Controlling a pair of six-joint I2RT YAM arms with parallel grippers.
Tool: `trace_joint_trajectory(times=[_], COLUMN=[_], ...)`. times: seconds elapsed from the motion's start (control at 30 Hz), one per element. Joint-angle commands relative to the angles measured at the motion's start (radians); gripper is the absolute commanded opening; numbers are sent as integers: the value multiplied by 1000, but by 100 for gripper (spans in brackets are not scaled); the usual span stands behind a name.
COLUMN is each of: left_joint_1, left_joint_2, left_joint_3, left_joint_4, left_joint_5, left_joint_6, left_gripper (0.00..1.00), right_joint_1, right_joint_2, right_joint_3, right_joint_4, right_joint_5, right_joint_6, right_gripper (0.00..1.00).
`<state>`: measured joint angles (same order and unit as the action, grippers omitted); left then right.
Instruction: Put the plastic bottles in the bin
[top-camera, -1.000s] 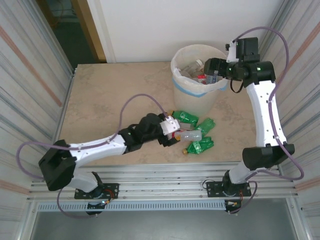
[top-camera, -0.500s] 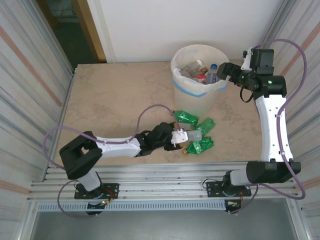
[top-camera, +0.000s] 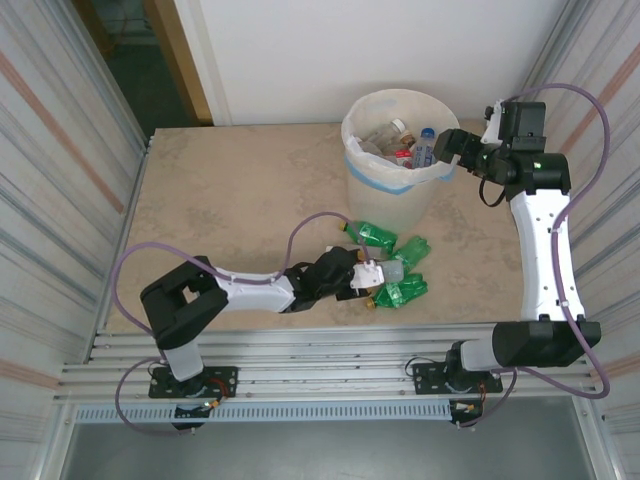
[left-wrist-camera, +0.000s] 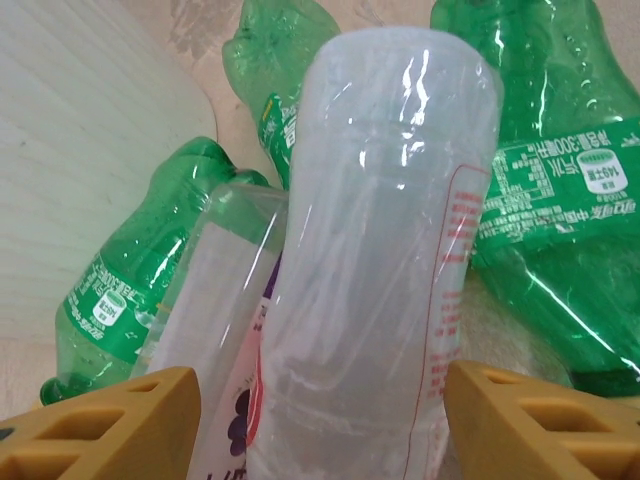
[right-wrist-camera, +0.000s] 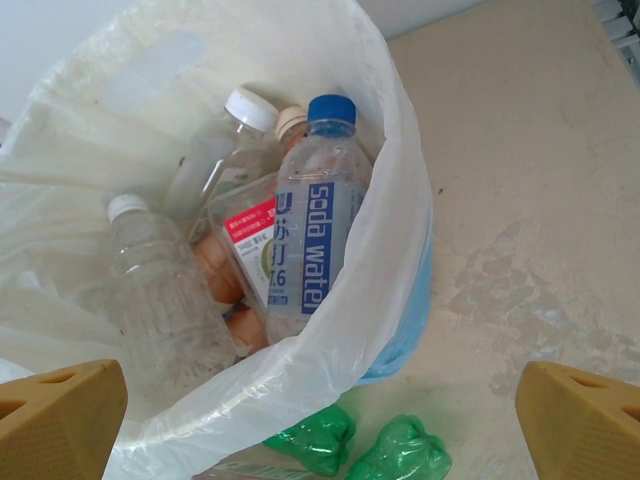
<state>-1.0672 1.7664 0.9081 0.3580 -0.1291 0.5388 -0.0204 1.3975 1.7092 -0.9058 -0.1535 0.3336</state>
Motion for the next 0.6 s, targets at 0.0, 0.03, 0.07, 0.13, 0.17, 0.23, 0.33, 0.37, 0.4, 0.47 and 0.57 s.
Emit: trace_joint_trajectory(times=[0.0, 0.03, 0.07, 0.13, 0.17, 0.23, 0.33, 0.37, 0.4, 0.47, 0.57], left_joint_1=[-4, -4, -4, -3, -4, -4, -3, -4, -4, -3, -4], left_joint_2=[25, 27, 29, 30, 31, 37, 45, 47, 48, 50, 55], left_joint_3=[34, 34, 37, 38, 40, 44, 48, 48, 49, 51, 52], left_joint_4=[26, 24, 24, 18, 12, 4, 1, -1, -2, -4, -5], left_joint_5=[-11, -12, -11, -6, -2, -2, -6, -5, -6, -3, -5], left_joint_6=[0, 0, -1, -3, -5, -5, -4, -5, -8, -6, -3], left_gripper=[65, 64, 64, 63, 63, 63, 63, 64, 64, 66, 69], right_joint_1=[-8, -10, -10, -12, -12, -14, -16, -16, -17, -18, -20], right_joint_2=[-34, -35, -36, -36, -36, -38, -38, -38, -38, -39, -42], right_joint_3=[-10, -12, -13, -13, -17, -17, -22, -23, -25, -26, -31], right_joint_4=[13, 13, 13, 15, 16, 16, 21, 22, 22, 22, 24], right_joint_5=[-10, -10, -11, -11, -11, -12, -14, -15, -16, -17, -18], right_joint_6=[24, 24, 24, 23, 24, 24, 25, 25, 25, 26, 27], right_gripper=[98, 98, 98, 98, 98, 98, 98, 98, 98, 98, 98])
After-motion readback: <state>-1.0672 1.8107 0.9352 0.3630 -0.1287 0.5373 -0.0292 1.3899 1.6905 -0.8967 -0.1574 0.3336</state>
